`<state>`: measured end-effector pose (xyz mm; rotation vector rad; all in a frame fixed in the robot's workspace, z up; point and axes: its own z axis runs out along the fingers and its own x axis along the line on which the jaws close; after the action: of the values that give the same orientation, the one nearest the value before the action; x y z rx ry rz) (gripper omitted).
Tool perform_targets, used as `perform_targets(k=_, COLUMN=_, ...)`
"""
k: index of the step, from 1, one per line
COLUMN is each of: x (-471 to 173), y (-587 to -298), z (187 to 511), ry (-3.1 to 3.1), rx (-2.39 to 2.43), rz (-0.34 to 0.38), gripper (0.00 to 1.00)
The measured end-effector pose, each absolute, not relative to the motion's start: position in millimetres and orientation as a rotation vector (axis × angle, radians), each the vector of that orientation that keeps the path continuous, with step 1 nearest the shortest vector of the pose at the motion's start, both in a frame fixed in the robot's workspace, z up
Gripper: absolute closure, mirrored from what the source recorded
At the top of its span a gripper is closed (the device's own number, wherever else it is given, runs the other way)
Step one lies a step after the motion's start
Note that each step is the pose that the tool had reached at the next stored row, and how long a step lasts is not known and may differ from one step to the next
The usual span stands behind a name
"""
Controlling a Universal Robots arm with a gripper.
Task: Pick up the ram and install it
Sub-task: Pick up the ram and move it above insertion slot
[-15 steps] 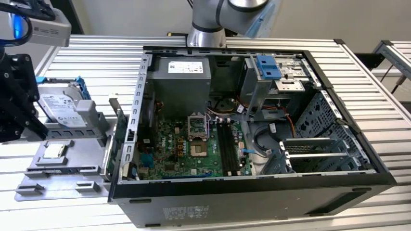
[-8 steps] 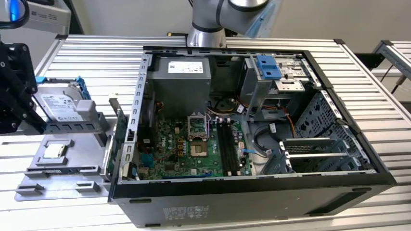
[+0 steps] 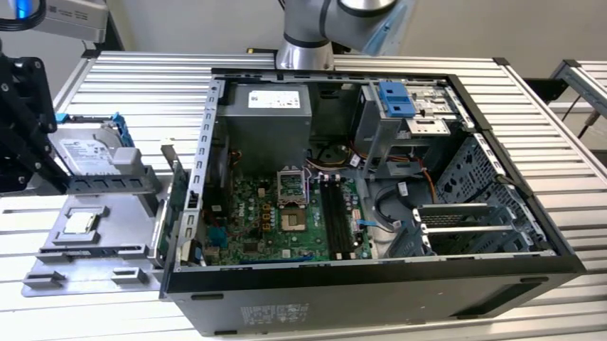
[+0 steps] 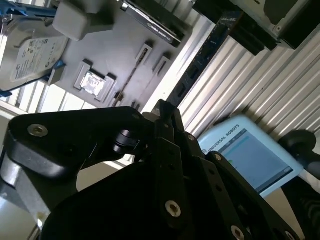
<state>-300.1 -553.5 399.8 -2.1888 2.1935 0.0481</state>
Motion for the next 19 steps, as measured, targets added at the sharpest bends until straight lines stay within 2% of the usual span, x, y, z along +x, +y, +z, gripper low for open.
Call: perform_targets(k=19, x=-219.9, y=-553.5, z=399.7, ry=2.193, rx=-2.189, rz=0.048, gripper=1.0)
